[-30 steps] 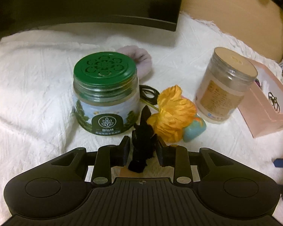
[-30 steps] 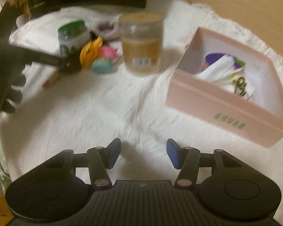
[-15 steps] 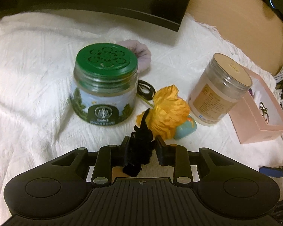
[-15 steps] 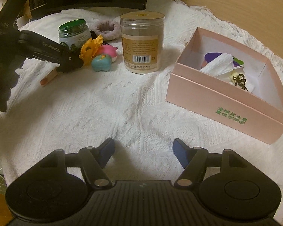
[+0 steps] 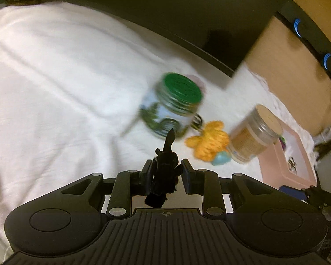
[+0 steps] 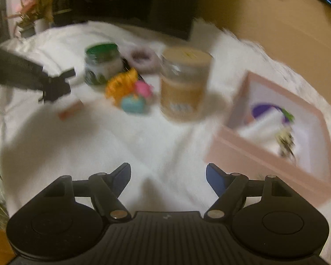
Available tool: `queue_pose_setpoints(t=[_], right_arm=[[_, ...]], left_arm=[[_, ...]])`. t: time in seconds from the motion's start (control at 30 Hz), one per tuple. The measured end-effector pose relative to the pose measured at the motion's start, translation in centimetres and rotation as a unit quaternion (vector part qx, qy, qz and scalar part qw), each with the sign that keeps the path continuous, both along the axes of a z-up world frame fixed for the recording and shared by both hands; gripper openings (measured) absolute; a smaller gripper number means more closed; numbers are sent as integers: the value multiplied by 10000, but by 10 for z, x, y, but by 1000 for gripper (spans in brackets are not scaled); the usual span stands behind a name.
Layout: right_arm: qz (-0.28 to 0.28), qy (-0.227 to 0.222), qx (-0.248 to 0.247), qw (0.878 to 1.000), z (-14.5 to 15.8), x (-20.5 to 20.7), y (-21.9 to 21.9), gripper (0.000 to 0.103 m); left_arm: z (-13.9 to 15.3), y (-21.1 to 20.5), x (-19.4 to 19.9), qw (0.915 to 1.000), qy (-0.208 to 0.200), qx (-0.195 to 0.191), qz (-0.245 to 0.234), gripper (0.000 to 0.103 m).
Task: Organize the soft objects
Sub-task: 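Grasp the pink heart eraser with the right gripper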
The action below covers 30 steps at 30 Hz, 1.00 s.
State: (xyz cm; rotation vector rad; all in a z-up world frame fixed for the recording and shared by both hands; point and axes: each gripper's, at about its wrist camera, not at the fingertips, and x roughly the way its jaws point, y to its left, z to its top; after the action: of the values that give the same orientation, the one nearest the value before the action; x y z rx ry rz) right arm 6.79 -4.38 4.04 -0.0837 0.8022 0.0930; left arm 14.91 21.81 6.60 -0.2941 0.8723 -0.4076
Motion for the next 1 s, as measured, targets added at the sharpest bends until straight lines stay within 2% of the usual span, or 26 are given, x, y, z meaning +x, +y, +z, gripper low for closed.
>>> queue_pose_setpoints(t=[0.2,0.3,0.37,0.5,0.57,0.63,0.8,1.0], right_arm=[[629,48,347,9974,2,39,50,77],[1001,129,466,9938,-2,53,78,73],[1057,132,475,9932,-5,64,96,69],[1068,51,417,9934,-14,82,123,68],[1090,61,281,9936,-20,89,134,60],[1095,215,188,9936,-28,94,140,53],[1324,60,-157,9911,-24,83,145,49],[1210,-129,83,9925,8,75,123,49]], left_arm=[[-5,50,-13,9976,130,-75,677,30],[-13,64,-19,9962,258,-127,818,30],[-17,71,-25,9956,306,-162,868,30],[-22,81,-33,9948,380,-239,909,30],[-23,82,-36,9949,393,-250,895,30],[-23,84,-37,9950,378,-256,889,30],[-23,85,-33,9950,381,-309,867,30],[-7,65,-16,9975,175,-318,608,30]])
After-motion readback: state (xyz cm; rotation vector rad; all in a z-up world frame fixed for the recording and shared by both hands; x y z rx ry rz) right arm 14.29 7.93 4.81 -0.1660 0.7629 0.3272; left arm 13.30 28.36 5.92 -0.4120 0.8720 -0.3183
